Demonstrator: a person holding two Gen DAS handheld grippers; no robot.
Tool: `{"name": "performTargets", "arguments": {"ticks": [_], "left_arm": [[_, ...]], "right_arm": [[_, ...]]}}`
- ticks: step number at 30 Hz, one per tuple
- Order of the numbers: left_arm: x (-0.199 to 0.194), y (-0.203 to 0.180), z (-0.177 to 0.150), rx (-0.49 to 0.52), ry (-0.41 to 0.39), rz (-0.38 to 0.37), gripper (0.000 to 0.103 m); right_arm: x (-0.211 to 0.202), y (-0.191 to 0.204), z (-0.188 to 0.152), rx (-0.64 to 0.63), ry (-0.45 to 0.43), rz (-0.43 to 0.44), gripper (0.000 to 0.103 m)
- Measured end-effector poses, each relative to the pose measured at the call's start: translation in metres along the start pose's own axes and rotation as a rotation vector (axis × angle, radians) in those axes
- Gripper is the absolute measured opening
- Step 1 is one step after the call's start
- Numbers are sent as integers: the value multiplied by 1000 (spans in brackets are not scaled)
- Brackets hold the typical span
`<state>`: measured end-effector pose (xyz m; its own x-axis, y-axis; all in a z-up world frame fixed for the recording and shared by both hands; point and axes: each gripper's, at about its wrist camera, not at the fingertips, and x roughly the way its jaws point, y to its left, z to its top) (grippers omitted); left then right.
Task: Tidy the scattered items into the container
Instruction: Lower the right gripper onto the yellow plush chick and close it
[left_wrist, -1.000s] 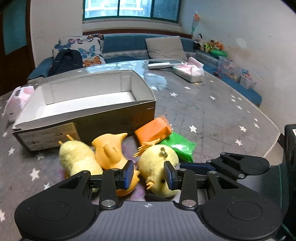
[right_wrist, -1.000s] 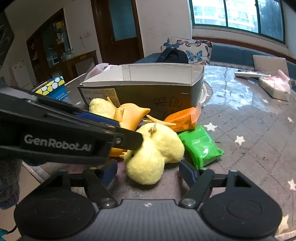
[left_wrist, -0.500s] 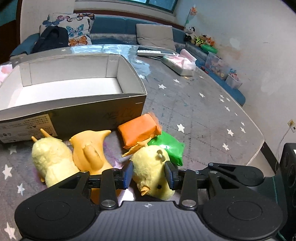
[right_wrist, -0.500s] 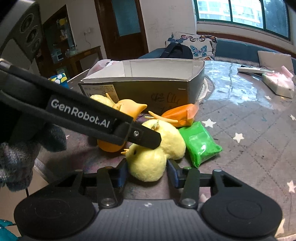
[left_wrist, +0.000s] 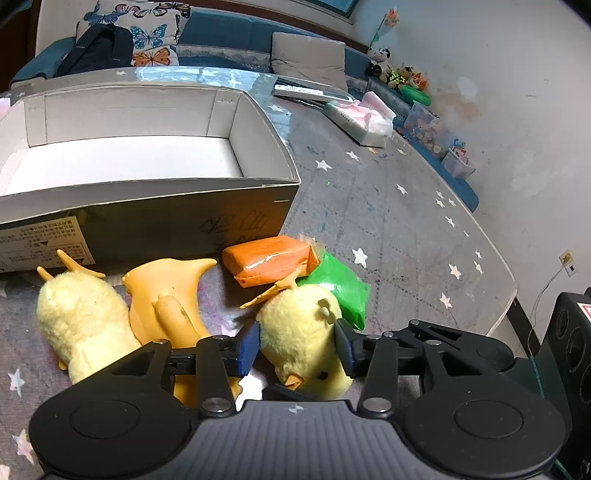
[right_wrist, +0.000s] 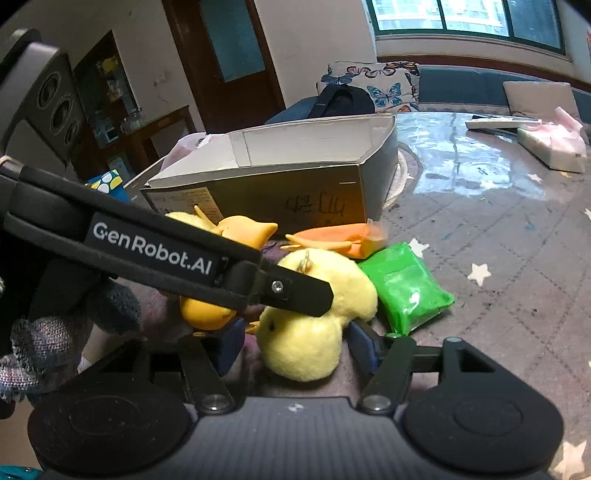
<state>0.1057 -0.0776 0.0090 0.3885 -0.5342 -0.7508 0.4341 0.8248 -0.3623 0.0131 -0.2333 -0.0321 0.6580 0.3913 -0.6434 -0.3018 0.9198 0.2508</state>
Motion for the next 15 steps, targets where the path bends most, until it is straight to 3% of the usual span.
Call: {"name": "performTargets", "arguments": {"ticks": [9, 15], "left_arm": [[-10, -1, -5, -6, -9, -1, 46], [-34, -9, -3, -2, -56, -3, 46]], "right_arm": [[-5, 5, -1, -19, 1, 8, 56], [-22, 17, 5, -64, -38, 5, 55]]}}
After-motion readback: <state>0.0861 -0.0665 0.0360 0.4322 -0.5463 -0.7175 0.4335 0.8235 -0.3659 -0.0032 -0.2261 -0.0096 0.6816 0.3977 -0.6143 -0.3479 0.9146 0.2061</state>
